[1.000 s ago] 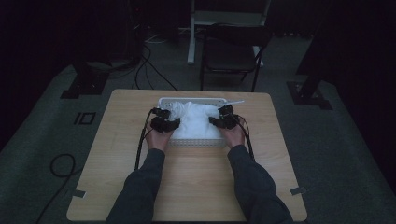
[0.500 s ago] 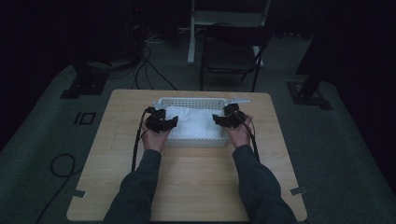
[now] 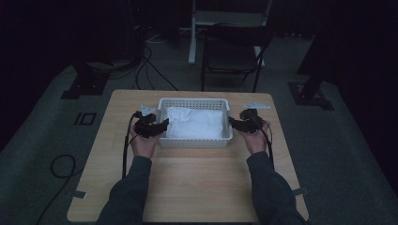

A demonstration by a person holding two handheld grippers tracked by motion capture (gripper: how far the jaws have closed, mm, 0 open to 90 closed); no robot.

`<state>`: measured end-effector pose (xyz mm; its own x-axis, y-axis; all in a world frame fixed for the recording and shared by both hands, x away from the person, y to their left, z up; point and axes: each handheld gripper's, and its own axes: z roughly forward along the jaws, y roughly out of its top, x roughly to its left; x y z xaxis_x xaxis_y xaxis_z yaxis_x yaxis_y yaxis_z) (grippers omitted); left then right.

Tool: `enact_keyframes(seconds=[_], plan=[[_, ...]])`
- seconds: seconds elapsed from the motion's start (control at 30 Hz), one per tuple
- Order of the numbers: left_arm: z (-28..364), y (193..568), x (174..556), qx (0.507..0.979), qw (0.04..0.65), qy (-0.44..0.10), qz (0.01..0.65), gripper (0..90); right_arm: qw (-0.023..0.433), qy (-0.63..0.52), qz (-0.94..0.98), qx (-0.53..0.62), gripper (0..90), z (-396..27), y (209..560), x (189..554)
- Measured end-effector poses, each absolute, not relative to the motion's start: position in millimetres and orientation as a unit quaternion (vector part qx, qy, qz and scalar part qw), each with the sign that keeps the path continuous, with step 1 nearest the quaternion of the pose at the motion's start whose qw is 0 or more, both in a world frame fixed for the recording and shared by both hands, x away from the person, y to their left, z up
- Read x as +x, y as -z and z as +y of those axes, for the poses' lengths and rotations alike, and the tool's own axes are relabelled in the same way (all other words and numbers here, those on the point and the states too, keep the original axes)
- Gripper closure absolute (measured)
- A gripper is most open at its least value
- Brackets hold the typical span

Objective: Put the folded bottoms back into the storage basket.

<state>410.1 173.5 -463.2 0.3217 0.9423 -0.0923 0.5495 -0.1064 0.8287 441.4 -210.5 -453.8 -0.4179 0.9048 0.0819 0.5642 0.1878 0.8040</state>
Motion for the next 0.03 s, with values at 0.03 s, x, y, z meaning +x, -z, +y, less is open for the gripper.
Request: enact_keyframes(seconds=[0.03], plan=[[177.2,464.6,408.7,0.702,0.406,-0.242,0.533,39.9,0.214,-0.400,0.738,0.499,41.8,-214.4,455.2,440.4]])
